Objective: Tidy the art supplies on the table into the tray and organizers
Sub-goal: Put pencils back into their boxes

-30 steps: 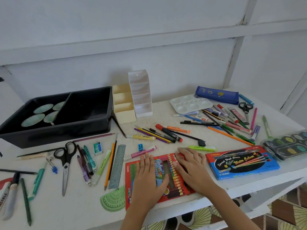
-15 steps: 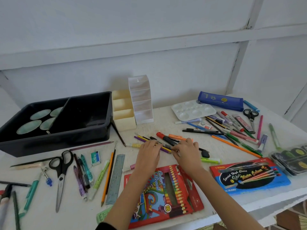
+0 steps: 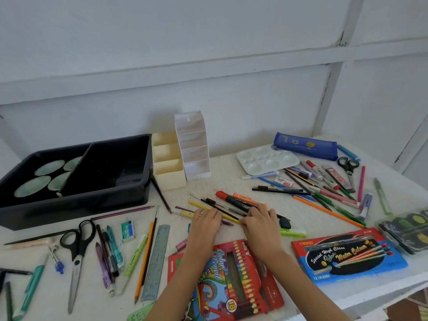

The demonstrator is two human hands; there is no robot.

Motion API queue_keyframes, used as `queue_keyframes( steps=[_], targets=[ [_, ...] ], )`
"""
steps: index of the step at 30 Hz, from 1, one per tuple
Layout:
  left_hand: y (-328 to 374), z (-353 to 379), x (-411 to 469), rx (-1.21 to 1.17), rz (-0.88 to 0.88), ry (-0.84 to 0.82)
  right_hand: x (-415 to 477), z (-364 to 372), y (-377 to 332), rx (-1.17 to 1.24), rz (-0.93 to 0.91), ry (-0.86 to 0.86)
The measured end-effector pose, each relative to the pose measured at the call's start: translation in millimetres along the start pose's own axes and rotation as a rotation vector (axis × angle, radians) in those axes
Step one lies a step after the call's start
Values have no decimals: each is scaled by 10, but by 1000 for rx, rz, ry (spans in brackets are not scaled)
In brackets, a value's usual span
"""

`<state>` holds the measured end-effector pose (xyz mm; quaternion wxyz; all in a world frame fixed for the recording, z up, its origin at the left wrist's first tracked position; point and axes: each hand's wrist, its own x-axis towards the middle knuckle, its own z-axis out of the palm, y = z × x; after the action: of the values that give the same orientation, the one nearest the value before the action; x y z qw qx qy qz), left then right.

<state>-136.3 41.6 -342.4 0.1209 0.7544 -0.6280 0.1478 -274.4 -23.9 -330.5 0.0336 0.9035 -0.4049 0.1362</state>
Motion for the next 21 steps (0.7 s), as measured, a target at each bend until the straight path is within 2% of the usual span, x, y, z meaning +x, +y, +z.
queue_keyframes(
  steps=[4,7,12,16,19,21],
  targets=[
    [-12,-59,-12,0,49,0,-39,-77,69,64,24,-5],
    [63,-188,-65,-51,115,78,-118,-56,165,353,159,139],
    [285,-416,-157,-99,236,208,-239,-251,302,951,364,144],
    [369,-523,-256,-118,206,272,-322,-425,394,1289,511,219],
    [367,-554,-402,-134,139,261,-374,-568,453,1566,649,374],
    [338,-560,-536,-169,109,237,-421,-640,505,1650,720,476]
  ],
)
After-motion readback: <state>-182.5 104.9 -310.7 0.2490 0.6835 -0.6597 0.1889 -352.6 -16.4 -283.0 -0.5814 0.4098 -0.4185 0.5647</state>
